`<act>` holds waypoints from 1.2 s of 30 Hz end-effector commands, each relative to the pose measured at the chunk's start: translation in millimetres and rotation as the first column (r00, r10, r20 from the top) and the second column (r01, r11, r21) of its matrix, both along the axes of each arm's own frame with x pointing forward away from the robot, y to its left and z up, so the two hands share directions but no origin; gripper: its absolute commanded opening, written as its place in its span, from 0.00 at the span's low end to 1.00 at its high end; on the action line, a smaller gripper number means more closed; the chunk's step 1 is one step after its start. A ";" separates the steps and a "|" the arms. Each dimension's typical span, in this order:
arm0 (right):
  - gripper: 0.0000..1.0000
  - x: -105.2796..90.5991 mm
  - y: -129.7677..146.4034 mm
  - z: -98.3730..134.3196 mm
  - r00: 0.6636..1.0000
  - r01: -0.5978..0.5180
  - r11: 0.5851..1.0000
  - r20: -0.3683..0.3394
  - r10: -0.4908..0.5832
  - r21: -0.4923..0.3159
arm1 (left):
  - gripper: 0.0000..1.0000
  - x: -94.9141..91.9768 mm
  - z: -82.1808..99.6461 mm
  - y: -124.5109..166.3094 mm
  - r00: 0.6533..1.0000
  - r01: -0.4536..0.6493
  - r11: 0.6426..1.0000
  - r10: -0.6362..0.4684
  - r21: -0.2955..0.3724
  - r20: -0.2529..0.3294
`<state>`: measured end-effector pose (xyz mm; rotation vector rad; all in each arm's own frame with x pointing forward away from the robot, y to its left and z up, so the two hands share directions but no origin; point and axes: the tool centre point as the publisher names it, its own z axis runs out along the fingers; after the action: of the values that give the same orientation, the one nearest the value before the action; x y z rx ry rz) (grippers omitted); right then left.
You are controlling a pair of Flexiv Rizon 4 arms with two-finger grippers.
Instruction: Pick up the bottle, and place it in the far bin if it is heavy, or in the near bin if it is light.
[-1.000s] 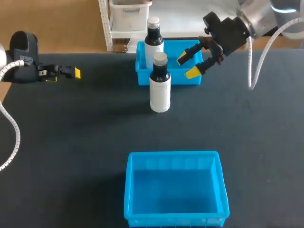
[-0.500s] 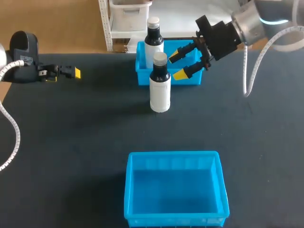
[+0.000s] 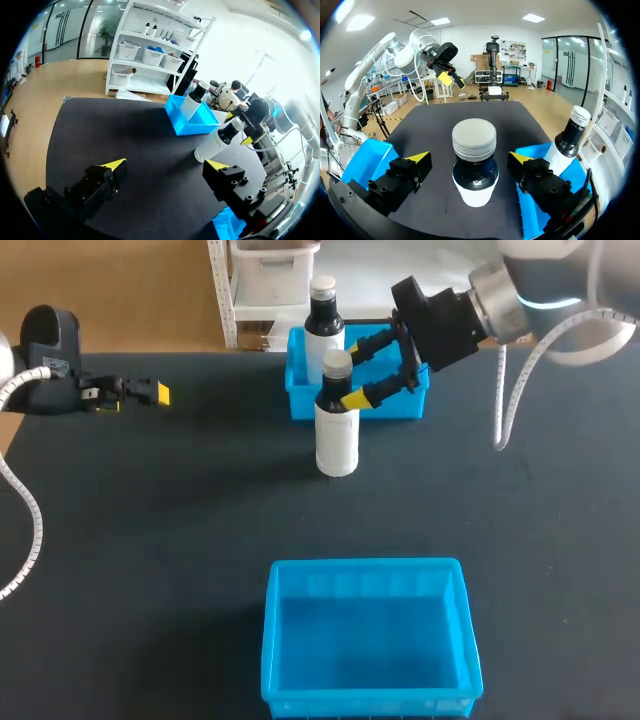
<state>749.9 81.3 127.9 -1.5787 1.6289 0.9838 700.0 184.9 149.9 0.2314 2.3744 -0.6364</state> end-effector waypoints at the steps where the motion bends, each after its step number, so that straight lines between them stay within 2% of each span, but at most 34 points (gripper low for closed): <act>1: 1.00 6.4 5.3 -3.3 1.000 -0.016 1.000 -0.006 0.016 0.002 | 1.00 0.0 0.0 0.0 1.000 0.000 1.000 0.000 0.000 0.000; 15: 1.00 10.4 15.2 -8.0 0.999 -0.023 1.000 -0.023 0.023 0.009 | 1.00 0.0 0.0 0.0 1.000 0.000 1.000 0.000 0.000 0.000; 26: 0.49 8.2 19.2 -11.2 0.999 -0.023 1.000 -0.032 0.024 0.010 | 1.00 0.0 0.0 0.0 1.000 0.000 1.000 0.000 0.000 0.000; 30: 0.43 7.7 18.3 -11.5 0.999 -0.021 1.000 -0.033 0.021 0.009 | 1.00 0.0 0.0 0.0 1.000 0.000 1.000 0.000 0.000 0.000; 32: 0.36 7.5 17.0 -11.3 0.999 -0.018 1.000 -0.032 0.019 0.009 | 1.00 0.0 0.0 0.0 1.000 0.000 1.000 0.000 0.000 0.000; 34: 0.22 7.1 15.2 -10.7 0.999 -0.015 1.000 -0.031 0.015 0.008 | 1.00 0.0 0.0 0.0 1.000 0.000 1.000 0.000 0.000 0.000; 36: 0.00 6.4 13.2 -9.3 1.000 -0.010 1.000 -0.028 0.010 0.008 | 1.00 0.0 0.0 0.0 1.000 0.000 1.000 0.000 0.000 0.000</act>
<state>760.8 97.6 117.7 -1.5816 1.6326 1.0288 700.0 184.9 149.9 0.2314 2.3744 -0.6364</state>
